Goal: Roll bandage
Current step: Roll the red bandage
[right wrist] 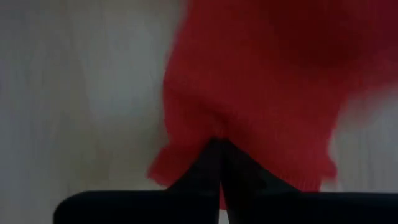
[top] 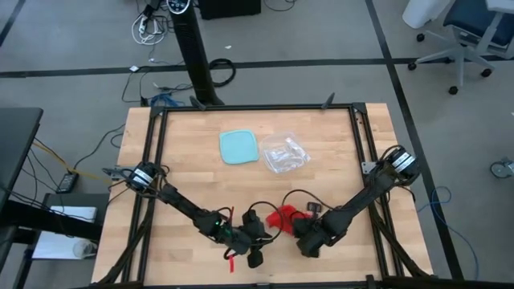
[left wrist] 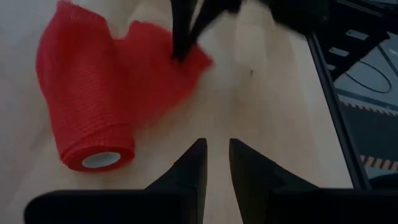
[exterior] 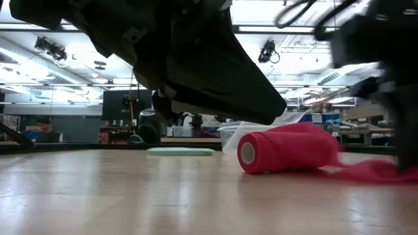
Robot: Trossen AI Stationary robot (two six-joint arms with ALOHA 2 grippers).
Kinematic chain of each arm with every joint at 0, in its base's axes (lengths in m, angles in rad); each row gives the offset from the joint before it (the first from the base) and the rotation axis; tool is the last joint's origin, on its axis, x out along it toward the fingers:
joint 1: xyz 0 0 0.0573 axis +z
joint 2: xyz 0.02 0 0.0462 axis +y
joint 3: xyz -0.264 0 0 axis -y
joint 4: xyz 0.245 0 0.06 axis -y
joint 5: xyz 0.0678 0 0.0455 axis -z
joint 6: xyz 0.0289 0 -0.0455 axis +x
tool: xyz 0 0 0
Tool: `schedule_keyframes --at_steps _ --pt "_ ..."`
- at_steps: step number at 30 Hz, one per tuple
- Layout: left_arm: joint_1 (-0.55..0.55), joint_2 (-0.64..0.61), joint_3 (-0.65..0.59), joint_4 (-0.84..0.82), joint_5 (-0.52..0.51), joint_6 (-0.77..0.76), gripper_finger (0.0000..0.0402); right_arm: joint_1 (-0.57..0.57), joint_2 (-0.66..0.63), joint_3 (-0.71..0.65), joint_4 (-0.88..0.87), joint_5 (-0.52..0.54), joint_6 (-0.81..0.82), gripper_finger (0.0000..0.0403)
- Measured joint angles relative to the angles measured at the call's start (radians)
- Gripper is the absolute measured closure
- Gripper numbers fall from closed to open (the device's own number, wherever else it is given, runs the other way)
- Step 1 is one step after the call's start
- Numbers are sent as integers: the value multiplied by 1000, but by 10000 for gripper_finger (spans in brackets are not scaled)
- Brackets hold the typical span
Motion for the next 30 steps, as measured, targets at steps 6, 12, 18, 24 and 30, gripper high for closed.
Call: schedule_keyframes --at_steps 6,12,18,24,30 --pt "0 0 0 -10 11 -1 330 45 -109 5 -70 38 73 369" --pt "5 0 1 -10 10 17 330 81 -101 -5 -112 74 128 325" --pt "24 -2 2 -36 8 16 330 75 -104 -41 -41 91 159 271" --pt "34 -2 2 -45 8 15 330 55 -105 -86 113 91 155 233" --pt "33 -2 2 -45 38 14 330 43 -105 -128 172 85 111 229"
